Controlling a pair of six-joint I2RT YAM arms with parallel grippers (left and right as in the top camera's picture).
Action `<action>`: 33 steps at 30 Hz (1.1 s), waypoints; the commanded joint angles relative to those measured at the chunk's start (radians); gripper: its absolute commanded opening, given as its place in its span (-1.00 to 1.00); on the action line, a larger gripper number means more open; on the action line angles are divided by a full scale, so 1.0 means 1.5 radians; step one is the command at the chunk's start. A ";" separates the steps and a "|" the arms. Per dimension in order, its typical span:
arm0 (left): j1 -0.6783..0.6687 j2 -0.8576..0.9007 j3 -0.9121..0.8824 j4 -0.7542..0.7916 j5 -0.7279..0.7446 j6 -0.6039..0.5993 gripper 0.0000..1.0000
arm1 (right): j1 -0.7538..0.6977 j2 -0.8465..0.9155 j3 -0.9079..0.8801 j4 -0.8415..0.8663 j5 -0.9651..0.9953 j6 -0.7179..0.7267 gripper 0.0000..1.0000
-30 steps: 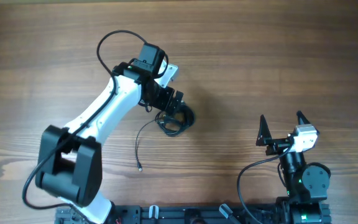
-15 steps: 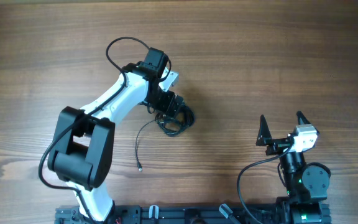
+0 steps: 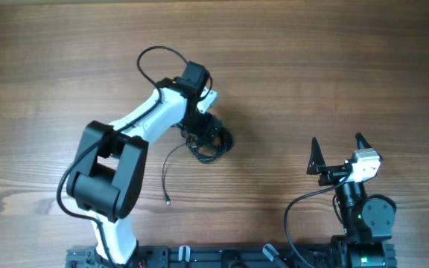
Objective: Untangle cables
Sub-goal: 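Close the left gripper on the cable bundle and lift it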
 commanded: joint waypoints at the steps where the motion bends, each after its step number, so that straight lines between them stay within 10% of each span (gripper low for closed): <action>1: -0.033 0.016 -0.021 0.013 -0.058 0.007 1.00 | 0.004 -0.003 -0.001 0.001 0.011 -0.008 1.00; 7: -0.041 0.018 -0.027 0.019 -0.070 -0.015 0.88 | 0.004 -0.003 -0.001 0.001 0.011 -0.008 0.99; 12: -0.042 0.025 -0.027 0.024 -0.069 -0.015 0.06 | 0.004 -0.003 -0.001 0.001 0.011 -0.008 0.99; 15: -0.042 0.025 -0.027 0.039 -0.066 -0.015 -0.90 | 0.004 -0.003 -0.001 0.001 0.011 -0.008 1.00; 33: -0.041 -0.136 -0.024 0.148 -0.064 -0.028 -0.92 | 0.004 -0.003 -0.001 0.001 0.011 -0.008 0.99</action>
